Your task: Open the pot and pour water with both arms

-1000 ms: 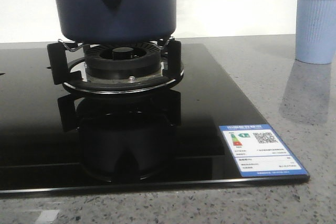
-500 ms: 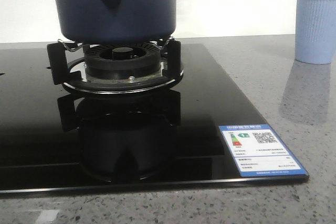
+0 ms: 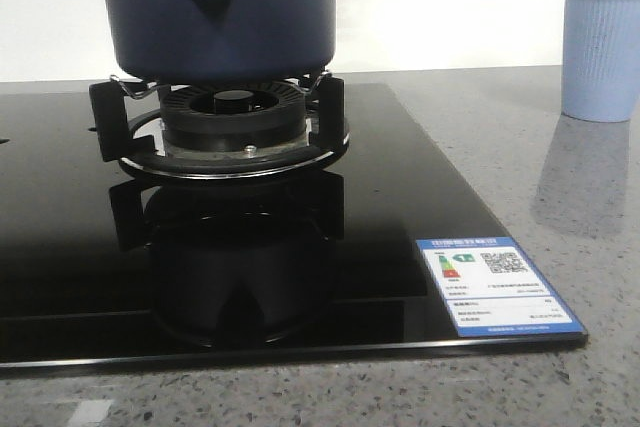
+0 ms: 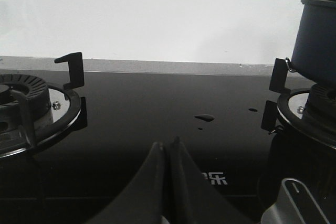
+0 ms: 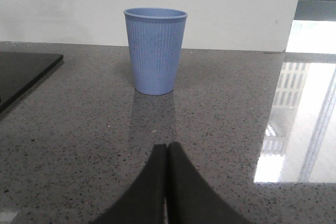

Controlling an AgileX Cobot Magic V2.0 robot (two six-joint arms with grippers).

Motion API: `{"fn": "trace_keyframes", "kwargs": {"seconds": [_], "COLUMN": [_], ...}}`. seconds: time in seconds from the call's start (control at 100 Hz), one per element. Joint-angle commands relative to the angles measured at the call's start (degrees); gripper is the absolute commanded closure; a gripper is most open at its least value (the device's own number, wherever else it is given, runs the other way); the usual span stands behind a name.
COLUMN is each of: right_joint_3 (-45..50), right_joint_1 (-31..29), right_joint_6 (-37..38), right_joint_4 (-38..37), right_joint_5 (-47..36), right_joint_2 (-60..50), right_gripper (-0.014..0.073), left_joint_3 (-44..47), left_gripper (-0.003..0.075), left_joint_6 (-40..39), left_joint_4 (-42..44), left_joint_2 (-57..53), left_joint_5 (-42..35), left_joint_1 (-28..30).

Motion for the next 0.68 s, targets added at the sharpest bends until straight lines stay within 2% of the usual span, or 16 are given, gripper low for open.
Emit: {"fn": "trace_keyframes", "kwargs": {"seconds": [0.0, 0.67], "right_joint_3": [1.39, 1.39], "right_joint_1": [-0.10, -0.10], "right_joint_6": [-0.75, -0.75], "right_joint_4": [0.00, 0.00], "right_joint_5": [-1.84, -1.16], "right_joint_2": [-1.13, -1.13], "right_gripper": [0.0664, 0.0664], "left_joint_3": [0.55, 0.55], "left_gripper": [0.0741, 0.0741], "left_joint_6": [-0.47, -0.47], "left_joint_4": [0.00, 0.00], "left_joint_2": [-1.74, -1.74], "left_joint_5": [-4.17, -4.17], "left_joint_1": [-0.40, -0.40]}}
